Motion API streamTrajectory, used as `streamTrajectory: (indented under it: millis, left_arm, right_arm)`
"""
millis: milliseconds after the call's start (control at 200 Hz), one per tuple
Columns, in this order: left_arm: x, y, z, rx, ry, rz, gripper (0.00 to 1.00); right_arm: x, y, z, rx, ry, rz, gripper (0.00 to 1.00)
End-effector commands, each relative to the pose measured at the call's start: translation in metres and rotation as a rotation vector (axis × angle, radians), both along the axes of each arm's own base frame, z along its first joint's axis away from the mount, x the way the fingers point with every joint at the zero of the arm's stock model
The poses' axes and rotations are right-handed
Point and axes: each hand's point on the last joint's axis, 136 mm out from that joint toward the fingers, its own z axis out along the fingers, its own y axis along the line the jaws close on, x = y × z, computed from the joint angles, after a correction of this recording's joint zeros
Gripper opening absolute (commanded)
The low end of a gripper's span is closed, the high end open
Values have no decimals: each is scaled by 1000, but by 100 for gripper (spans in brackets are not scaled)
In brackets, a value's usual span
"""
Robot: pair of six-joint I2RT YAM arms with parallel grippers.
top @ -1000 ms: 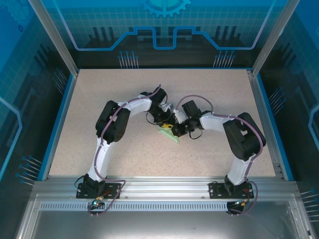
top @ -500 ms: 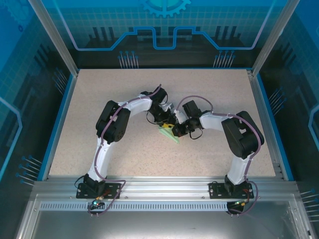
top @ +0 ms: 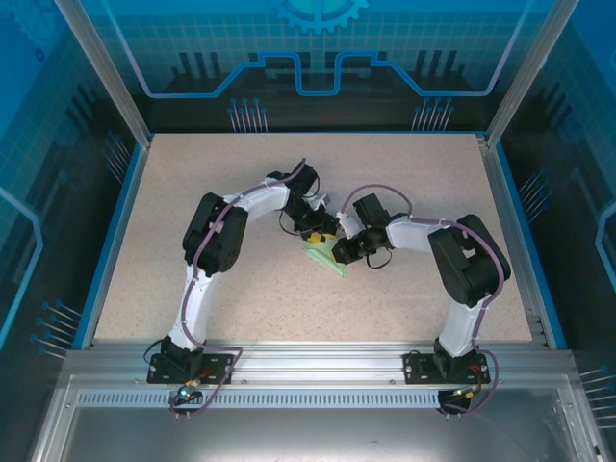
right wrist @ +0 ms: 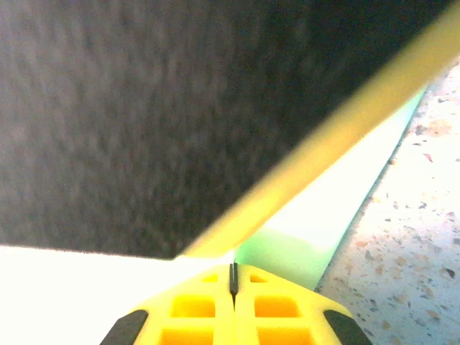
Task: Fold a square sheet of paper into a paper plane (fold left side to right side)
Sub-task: Third fold the triangle at the center of the table.
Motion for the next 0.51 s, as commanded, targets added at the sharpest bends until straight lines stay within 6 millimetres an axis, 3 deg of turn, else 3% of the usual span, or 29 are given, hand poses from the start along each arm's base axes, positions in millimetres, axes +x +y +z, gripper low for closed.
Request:
streamTrajectory:
  millis: [0, 210, 500]
  left_arm:
    - [12, 1, 12, -18, -30, 36, 43]
    - [22, 8, 2, 13, -36, 61, 41]
    - [6, 18, -30, 103, 12, 29, 34]
  right_arm:
    - [-6, -4, -8, -4, 53, -7, 0]
    - [-6, -3, -8, -4, 54, -3, 0]
    - [0, 1, 3, 15, 29, -3, 0]
